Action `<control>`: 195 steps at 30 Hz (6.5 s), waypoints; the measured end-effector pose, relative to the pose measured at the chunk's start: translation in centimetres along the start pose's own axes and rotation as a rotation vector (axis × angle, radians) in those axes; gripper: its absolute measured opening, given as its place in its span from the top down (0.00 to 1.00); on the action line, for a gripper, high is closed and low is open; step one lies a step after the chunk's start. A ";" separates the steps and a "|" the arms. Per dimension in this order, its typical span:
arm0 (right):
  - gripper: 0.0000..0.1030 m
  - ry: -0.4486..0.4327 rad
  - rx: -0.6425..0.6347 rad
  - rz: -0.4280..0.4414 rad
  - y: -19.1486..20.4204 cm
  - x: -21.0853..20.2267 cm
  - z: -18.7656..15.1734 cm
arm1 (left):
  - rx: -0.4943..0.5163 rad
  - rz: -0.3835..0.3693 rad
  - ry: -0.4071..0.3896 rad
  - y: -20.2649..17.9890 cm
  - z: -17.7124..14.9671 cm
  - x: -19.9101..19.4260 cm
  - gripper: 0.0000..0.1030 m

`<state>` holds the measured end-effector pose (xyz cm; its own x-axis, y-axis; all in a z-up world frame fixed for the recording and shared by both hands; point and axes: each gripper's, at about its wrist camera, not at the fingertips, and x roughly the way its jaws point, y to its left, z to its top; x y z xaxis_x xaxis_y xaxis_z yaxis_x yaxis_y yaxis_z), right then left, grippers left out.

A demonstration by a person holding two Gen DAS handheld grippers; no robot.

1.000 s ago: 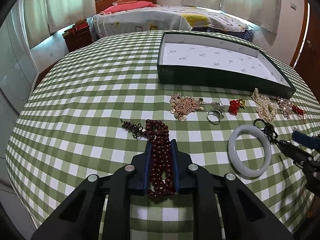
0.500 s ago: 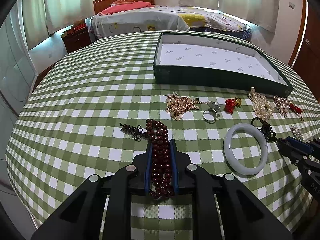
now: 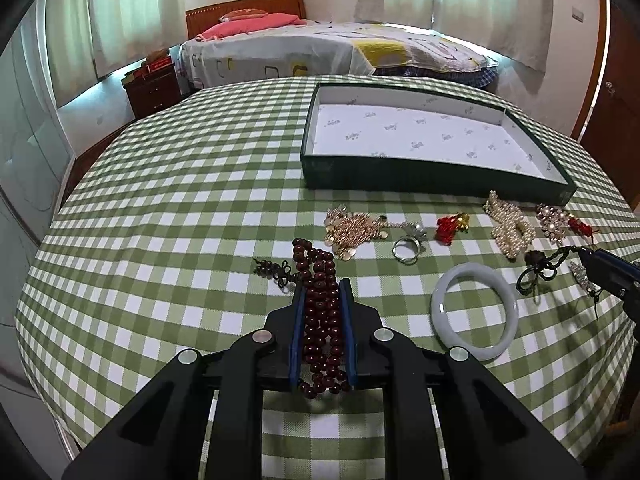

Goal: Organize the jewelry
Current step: 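Grasp the dark red bead bracelet with the left gripper while the right gripper grasps the black cord pendant, then carry the bead bracelet with the left gripper into the green box while the right gripper drops the pendant there, then grasp the silver rhinestone brooch with the right gripper while the left gripper grasps the white jade bangle, then lower the bangle into the box with the left gripper while the right gripper releases the brooch inside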

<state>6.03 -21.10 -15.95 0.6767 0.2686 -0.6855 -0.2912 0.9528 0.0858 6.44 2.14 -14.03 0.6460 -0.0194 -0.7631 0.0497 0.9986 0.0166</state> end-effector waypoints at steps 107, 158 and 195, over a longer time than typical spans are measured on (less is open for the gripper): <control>0.87 0.017 0.078 -0.074 -4.4 2.0 -3.7 | 0.004 -0.086 -0.122 -5.2 -0.3 -0.2 0.26; 0.88 -0.053 0.116 -0.045 -4.6 0.6 -3.1 | 0.153 -0.109 -0.191 -8.9 -1.5 -0.2 0.34; 0.87 0.002 0.208 -0.020 -6.8 13.5 9.5 | 0.115 -0.077 -0.099 -9.2 11.6 10.3 0.34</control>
<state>23.56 -22.62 -18.87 0.6793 0.2495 -0.6902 -0.1317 0.9666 0.2198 21.53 -7.81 -14.54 0.7082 -0.1062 -0.6980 0.1849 0.9820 0.0382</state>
